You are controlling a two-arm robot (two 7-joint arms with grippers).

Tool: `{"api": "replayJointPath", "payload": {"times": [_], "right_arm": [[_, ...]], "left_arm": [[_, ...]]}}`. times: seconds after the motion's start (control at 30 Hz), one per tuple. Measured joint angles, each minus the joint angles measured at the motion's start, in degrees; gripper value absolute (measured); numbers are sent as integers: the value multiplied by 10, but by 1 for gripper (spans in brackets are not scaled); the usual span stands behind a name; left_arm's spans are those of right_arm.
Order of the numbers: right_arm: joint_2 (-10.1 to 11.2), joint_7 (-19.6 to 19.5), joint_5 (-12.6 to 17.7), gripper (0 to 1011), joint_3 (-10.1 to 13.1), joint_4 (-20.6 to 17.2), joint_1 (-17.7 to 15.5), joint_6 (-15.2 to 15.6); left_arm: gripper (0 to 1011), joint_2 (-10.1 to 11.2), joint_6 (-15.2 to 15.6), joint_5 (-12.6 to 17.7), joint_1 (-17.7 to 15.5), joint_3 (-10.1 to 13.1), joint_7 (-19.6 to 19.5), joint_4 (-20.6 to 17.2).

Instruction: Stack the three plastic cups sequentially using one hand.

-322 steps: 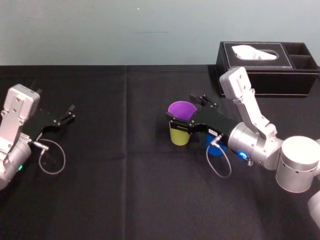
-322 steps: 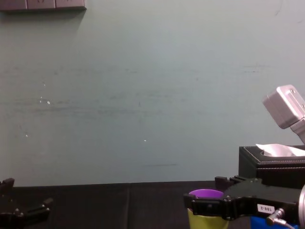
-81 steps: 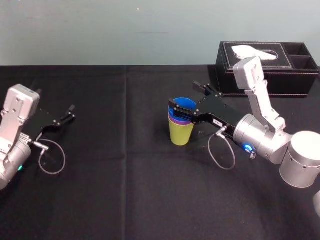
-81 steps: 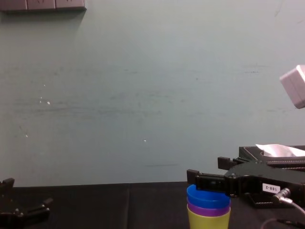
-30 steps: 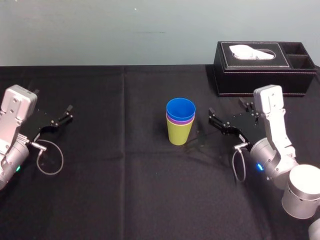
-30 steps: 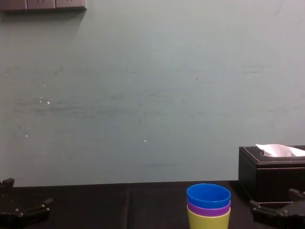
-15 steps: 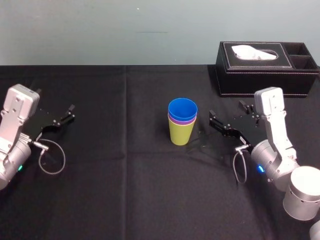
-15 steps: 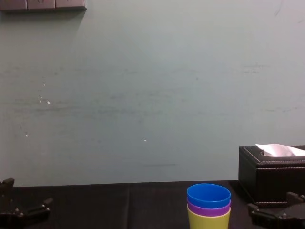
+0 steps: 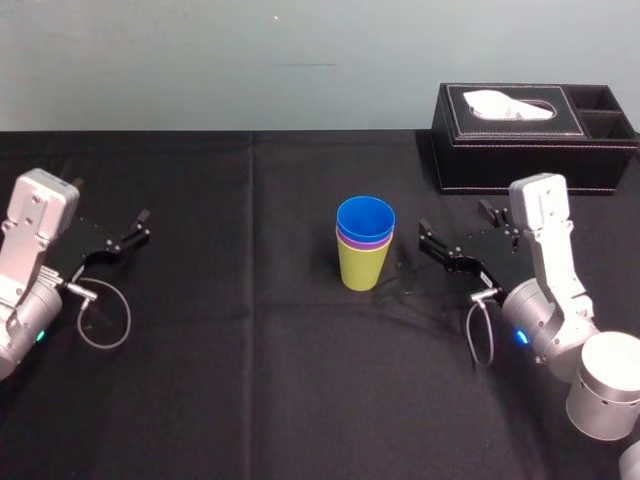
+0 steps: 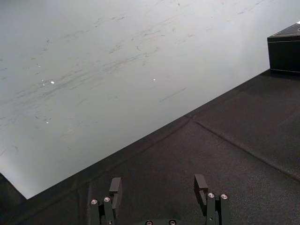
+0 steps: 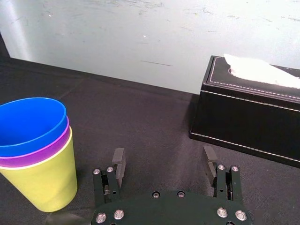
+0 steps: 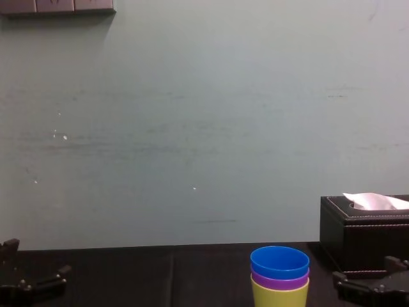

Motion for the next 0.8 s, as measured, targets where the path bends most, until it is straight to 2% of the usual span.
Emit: {"api": "replayJointPath", "payload": {"times": [0.8], "right_arm": [[0, -1, 0, 1004, 0, -1, 0, 0]], "left_arm": [[1012, 0, 0, 0, 0, 0, 0, 0]]}}
